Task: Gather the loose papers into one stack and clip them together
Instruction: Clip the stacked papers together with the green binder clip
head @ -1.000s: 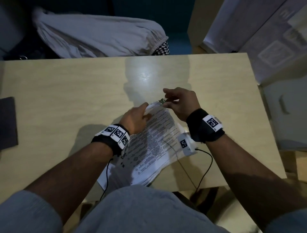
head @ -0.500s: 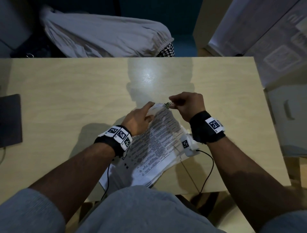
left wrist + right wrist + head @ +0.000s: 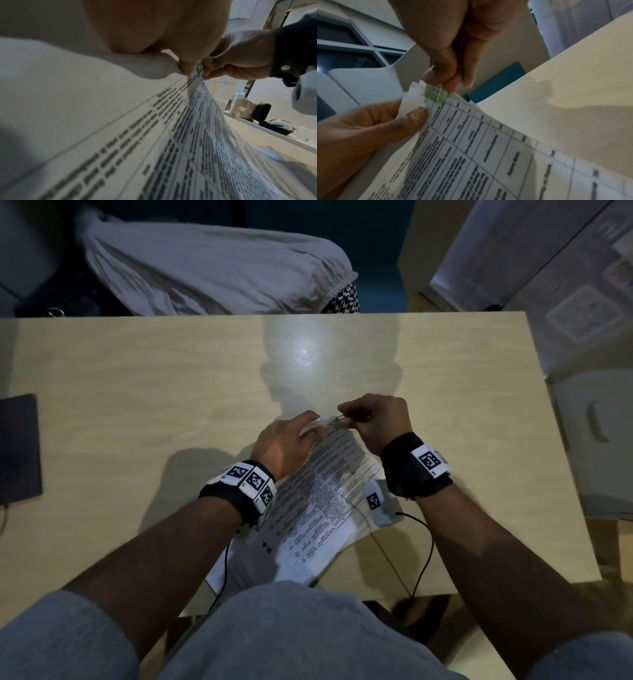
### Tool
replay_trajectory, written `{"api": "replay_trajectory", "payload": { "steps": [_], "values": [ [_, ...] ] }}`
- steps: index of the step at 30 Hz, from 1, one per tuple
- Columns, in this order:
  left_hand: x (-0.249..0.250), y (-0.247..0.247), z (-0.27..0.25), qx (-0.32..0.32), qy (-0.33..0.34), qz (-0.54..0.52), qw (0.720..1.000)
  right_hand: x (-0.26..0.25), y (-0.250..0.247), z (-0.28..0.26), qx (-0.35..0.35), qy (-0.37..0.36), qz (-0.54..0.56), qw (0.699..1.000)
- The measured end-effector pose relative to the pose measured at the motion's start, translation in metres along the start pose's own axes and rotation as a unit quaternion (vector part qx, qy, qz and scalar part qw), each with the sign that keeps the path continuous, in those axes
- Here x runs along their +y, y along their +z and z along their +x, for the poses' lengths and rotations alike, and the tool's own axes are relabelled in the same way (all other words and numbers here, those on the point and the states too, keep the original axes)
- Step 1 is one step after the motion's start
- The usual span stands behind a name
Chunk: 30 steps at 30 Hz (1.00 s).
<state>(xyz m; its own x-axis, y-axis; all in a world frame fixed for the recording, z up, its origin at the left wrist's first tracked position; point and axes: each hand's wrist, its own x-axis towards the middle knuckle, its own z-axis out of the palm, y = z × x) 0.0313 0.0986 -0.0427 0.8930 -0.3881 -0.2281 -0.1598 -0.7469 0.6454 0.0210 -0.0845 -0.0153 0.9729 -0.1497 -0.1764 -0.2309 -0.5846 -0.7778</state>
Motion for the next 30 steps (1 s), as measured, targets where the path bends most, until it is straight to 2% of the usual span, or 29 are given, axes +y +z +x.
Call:
{"api": "replay_trajectory", "payload": {
  "steps": [10, 18, 20, 22, 24, 27, 30],
  "values": [
    [-0.008, 0.005, 0.000, 0.036, 0.020, 0.005, 0.999, -0.006, 0.008, 0.006, -0.020, -0.052, -0.063, 0.996],
    [-0.007, -0.001, 0.003, 0.053, 0.010, -0.002, 0.999, -0.016, -0.001, 0.012, -0.072, -0.004, -0.042, 0.997],
    [-0.010, -0.006, 0.004, 0.065, 0.010, -0.014, 0.998, -0.009, -0.002, 0.004, -0.046, 0.028, -0.022, 0.998],
    [-0.017, -0.012, 0.004, 0.080, 0.014, -0.039, 0.996, 0.010, 0.001, -0.006, 0.017, 0.101, 0.056, 0.993],
    [-0.025, -0.021, 0.002, 0.090, 0.003, -0.074, 0.993, 0.032, 0.005, -0.017, 0.059, 0.182, 0.117, 0.975],
    [-0.037, -0.035, -0.001, 0.124, -0.047, -0.132, 0.982, 0.050, 0.019, -0.037, 0.007, 0.266, 0.146, 0.953],
    [-0.057, -0.047, -0.009, 0.169, -0.097, -0.208, 0.958, 0.045, 0.045, -0.047, -0.030, 0.280, 0.212, 0.936]
  ]
}}
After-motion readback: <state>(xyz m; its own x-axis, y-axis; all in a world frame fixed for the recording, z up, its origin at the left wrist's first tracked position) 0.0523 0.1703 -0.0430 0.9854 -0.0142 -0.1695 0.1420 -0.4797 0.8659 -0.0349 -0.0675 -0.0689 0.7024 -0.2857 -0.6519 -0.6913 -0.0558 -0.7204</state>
